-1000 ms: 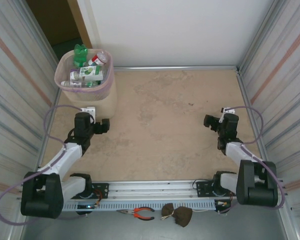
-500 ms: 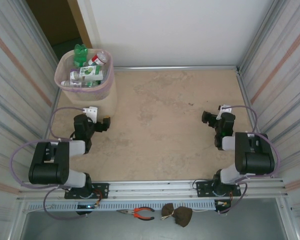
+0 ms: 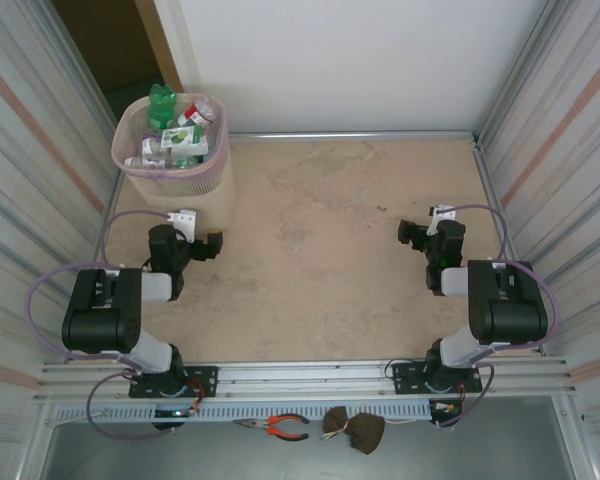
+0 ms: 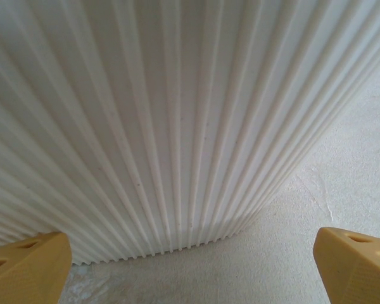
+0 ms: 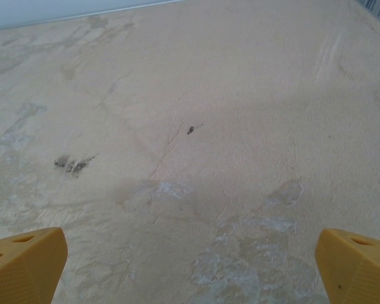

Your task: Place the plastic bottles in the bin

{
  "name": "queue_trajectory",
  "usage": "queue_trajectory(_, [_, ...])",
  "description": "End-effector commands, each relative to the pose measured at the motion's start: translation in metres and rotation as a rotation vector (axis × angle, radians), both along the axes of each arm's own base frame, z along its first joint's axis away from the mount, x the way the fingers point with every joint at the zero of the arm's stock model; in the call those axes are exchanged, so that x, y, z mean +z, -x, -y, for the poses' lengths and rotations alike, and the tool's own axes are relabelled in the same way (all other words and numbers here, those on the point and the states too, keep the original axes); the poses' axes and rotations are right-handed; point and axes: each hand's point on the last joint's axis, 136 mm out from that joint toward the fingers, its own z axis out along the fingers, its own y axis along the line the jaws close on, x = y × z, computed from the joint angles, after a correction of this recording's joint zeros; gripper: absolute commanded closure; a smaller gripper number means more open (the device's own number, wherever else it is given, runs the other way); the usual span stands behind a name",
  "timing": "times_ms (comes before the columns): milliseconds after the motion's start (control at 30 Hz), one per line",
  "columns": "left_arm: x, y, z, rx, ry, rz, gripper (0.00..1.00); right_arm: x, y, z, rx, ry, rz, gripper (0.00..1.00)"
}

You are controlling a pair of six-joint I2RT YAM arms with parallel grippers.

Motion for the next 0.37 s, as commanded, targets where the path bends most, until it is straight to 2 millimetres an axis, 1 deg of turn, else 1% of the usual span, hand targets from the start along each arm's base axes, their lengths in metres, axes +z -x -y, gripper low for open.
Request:
queue_trajectory(0, [0.0169,-0.0106,-0.0032,0.029,-0.01,0.053,0.01,0.0051,-0.0051,-0.0011,0.017,0.025,0.011,0.01])
queue_trajectory(333, [0.0171,-0.0109,-0.003,0.029,-0.012,0.054,0.01,0.0051,-0.0051,-0.0013,0.023,0.018,0.011,0.01])
